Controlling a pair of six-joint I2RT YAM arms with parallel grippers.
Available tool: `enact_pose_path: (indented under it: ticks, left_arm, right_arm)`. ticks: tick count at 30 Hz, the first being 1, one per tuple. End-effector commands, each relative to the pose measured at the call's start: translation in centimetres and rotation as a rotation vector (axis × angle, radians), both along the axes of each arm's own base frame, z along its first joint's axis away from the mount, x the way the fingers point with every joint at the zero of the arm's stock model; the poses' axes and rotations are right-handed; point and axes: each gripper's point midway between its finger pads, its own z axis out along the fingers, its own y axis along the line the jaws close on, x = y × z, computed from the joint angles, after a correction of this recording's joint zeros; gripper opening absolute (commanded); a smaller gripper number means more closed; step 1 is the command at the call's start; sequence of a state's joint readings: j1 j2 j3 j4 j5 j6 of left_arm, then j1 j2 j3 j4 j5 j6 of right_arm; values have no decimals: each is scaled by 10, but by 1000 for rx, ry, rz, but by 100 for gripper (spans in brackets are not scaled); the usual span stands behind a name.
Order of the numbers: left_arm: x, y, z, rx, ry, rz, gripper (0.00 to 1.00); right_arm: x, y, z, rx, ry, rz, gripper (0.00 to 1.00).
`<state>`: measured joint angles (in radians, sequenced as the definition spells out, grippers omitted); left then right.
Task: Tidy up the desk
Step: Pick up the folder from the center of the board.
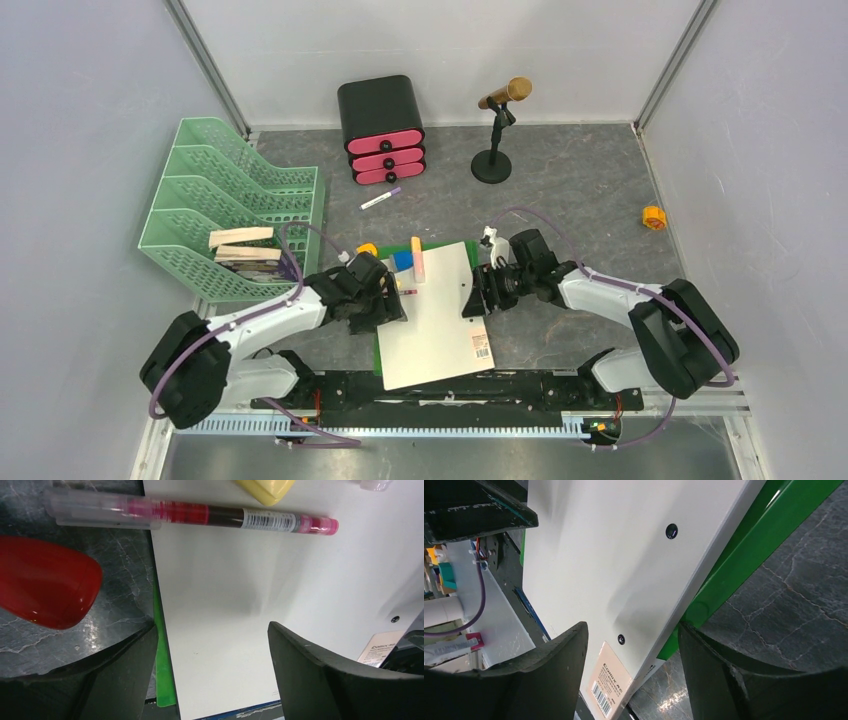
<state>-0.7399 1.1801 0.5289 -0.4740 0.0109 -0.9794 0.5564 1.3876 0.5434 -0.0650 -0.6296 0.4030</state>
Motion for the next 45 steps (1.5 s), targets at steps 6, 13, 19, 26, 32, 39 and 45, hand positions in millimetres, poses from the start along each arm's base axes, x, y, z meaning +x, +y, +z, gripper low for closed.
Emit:
enact_pose_path:
  ticks: [6, 13, 19, 26, 32, 39, 45]
  left_arm:
    - [9, -32, -19, -52, 18, -50, 84]
    - [5, -43, -22, -71, 21, -78, 83]
    - [8, -50, -17, -81, -9, -95, 81]
    - [10, -54, -16, -68, -8, -108, 77]
    - [11, -58, -15, -57, -14, -128, 77]
    - [12, -62, -13, -64, -28, -143, 77]
    - [13, -65, -13, -63, -28, -153, 77]
  right_arm:
    - [-6, 14, 10, 112, 23, 40, 67]
    - [0, 8, 31, 187, 14, -6, 63]
    - [-4, 12, 56, 310, 23, -20, 55]
    - [-6, 18, 83, 399, 21, 4, 46]
    - [-7, 21, 83, 423, 38, 14, 49]
    - [-12, 27, 93, 488, 76, 47, 55]
    - [-20, 36, 101, 521, 85, 101, 53]
